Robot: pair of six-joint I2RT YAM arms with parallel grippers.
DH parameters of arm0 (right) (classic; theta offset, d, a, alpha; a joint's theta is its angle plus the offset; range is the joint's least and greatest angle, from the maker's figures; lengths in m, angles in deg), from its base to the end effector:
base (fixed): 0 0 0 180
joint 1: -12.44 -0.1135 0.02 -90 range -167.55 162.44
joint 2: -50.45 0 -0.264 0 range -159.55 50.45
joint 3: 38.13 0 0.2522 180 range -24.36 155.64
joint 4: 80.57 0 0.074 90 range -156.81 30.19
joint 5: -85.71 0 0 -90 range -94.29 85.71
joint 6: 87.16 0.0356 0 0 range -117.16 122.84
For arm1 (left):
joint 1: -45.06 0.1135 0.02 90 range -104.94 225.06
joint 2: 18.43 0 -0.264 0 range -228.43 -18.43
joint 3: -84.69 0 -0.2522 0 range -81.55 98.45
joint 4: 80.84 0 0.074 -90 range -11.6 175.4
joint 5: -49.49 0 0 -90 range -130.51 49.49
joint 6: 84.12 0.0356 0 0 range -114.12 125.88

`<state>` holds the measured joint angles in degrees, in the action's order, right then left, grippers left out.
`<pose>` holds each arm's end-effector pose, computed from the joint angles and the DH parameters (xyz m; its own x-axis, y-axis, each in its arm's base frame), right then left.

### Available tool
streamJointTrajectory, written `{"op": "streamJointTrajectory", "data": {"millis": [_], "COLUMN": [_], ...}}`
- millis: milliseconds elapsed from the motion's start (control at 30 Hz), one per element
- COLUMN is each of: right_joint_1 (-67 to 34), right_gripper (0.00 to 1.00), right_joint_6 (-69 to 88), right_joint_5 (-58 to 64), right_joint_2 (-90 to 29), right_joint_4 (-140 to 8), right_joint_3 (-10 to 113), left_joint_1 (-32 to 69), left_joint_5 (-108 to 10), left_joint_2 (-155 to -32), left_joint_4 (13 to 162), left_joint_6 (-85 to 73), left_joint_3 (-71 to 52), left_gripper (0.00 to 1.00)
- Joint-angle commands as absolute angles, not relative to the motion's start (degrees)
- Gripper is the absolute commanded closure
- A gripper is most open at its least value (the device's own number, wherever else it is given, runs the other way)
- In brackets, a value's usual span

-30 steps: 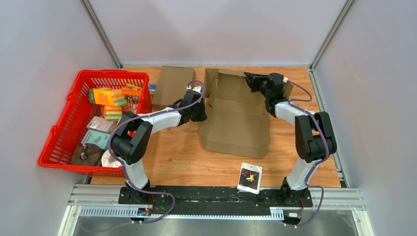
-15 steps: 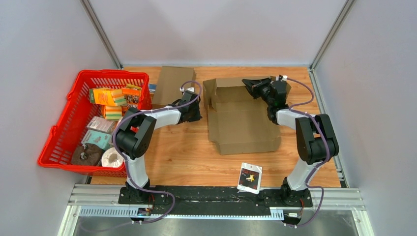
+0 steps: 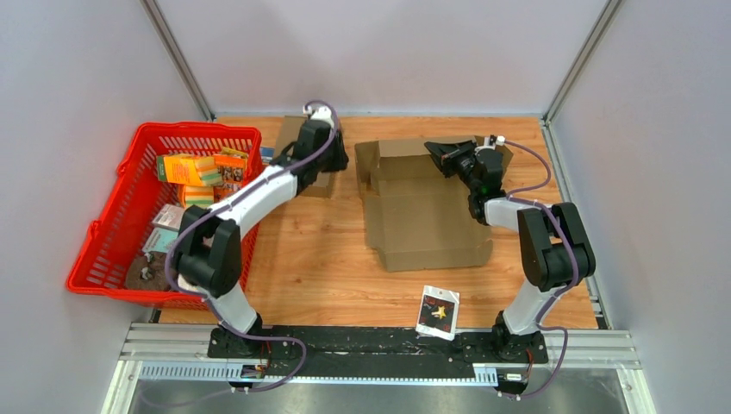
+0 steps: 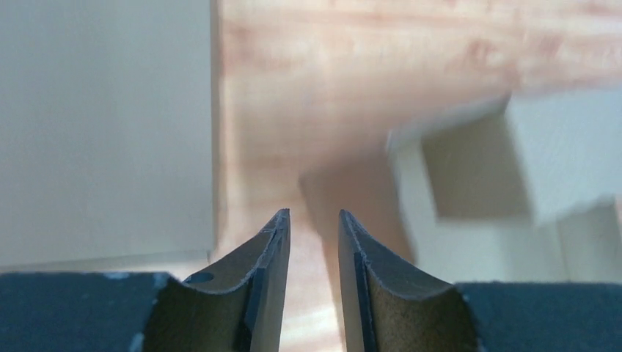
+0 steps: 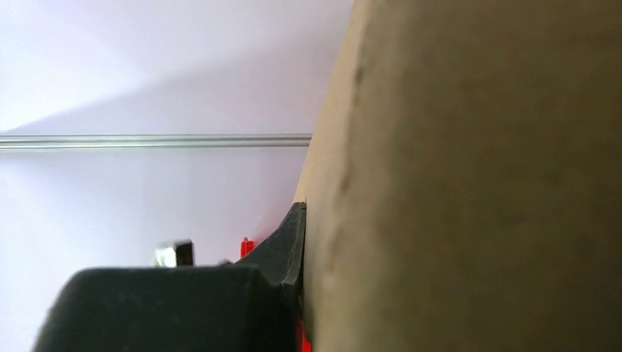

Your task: Fold the paper box

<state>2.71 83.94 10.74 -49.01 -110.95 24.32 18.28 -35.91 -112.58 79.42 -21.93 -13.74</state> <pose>0.3655 0.0720 0.2096 -0.4297 0.8944 -0.1241 0.0479 0.1598 0.9860 0.3385 -0.1677 0.2633 -0.6035 -0.2163 -0.7675 0.1210 0.9265 -0.3563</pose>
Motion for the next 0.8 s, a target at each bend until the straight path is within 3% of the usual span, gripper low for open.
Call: {"op": "streamJointTrajectory", "data": {"millis": [0,100,267,500,767], "right_joint_1": [2.3,2.4,2.5,2.3,2.1], "right_gripper": [0.99,0.99,0.99,0.99,1.0], "right_joint_6": [80.9,81.9,82.3,82.2,83.2], "right_joint_5": [9.2,9.2,9.2,9.1,9.2], "right_joint_2": [-48.1,-48.4,-48.3,-48.0,-47.7], "right_joint_4": [-110.8,-111.6,-111.8,-112.0,-112.4], "right_joint_3": [22.9,23.2,23.4,22.9,22.4], "left_joint_1": [20.1,19.7,19.0,19.0,19.0], "left_joint_5": [-39.2,-47.2,-54.6,-58.3,-60.2], "left_joint_2": [-123.5,-127.6,-124.4,-122.6,-123.4], "left_joint_4": [63.4,61.3,70.9,71.1,81.8], "left_joint_6": [-16.2,-11.7,-5.4,-0.4,-3.8], "left_joint_3": [5.2,9.8,3.5,2.3,0.2], "left_gripper": [0.62,0.62,0.6,0.6,0.53]}}
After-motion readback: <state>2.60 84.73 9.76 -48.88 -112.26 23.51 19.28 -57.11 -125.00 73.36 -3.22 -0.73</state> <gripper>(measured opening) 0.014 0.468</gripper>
